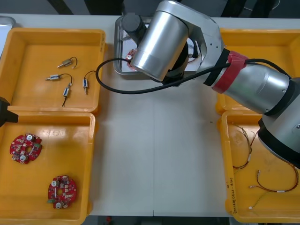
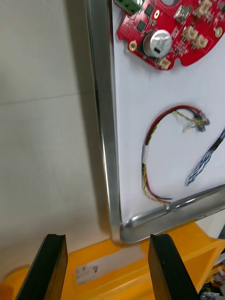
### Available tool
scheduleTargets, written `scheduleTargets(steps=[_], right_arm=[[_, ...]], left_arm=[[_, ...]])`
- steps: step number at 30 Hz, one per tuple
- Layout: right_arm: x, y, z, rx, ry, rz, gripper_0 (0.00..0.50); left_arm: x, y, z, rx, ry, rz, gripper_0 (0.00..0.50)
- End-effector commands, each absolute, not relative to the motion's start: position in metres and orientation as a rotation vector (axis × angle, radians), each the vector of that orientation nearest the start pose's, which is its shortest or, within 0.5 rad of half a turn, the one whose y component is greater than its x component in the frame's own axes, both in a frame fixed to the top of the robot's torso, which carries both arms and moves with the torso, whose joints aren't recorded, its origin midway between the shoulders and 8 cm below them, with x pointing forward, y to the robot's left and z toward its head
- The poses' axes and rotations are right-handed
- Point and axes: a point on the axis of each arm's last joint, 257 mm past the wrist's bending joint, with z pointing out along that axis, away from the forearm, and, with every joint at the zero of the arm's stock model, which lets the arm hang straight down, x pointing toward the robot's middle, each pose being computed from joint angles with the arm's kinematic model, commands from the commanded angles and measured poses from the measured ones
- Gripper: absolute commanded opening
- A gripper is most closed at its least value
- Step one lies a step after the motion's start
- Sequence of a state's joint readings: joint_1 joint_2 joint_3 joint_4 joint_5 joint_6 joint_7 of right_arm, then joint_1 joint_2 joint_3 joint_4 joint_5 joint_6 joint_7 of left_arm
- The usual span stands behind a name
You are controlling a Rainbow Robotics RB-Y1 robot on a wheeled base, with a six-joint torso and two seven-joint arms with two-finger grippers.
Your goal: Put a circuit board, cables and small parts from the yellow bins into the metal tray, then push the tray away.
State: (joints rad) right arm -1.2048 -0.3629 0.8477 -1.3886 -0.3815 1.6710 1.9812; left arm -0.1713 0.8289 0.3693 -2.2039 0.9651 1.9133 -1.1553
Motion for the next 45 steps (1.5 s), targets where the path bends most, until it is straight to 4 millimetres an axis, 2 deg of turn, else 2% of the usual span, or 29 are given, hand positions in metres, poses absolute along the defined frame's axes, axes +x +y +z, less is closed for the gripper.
scheduleTargets(steps=[1,9,14,21,27,29,35,45], right_arm=[[0.555,-0.073,-0.115,-1.578,2.058,-0.819,0.5],[0.531,-0.103,-0.107,-1.424,2.223,-0.684,0.5],[0.534,-0.115,-0.094,-1.281,2.239,-0.599,0.5],[0.535,-0.141,-0.081,-0.98,2.318,-0.417,0.5],[0.537,-0.182,-0.079,-0.691,2.398,-0.274,0.5],[0.536,-0.203,-0.08,-0.618,2.41,-0.263,0.5],[0.526,-0.255,-0.086,-0.477,2.431,-0.261,0.5],[0.504,-0.328,-0.103,-0.287,2.49,-0.187,0.5]], left_arm=[[0.365,0.374,-0.136,-0.153,2.653,-0.037,0.5],[0.365,0.374,-0.136,-0.153,2.653,-0.037,0.5],[0.365,0.374,-0.136,-0.153,2.653,-0.037,0.5],[0.365,0.374,-0.136,-0.153,2.653,-0.037,0.5],[0.365,0.374,-0.136,-0.153,2.653,-0.037,0.5],[0.365,0.374,-0.136,-0.153,2.653,-0.037,0.5],[0.365,0.374,-0.136,-0.153,2.653,-0.037,0.5],[0.365,0.374,-0.136,-0.153,2.653,-0.037,0.5]])
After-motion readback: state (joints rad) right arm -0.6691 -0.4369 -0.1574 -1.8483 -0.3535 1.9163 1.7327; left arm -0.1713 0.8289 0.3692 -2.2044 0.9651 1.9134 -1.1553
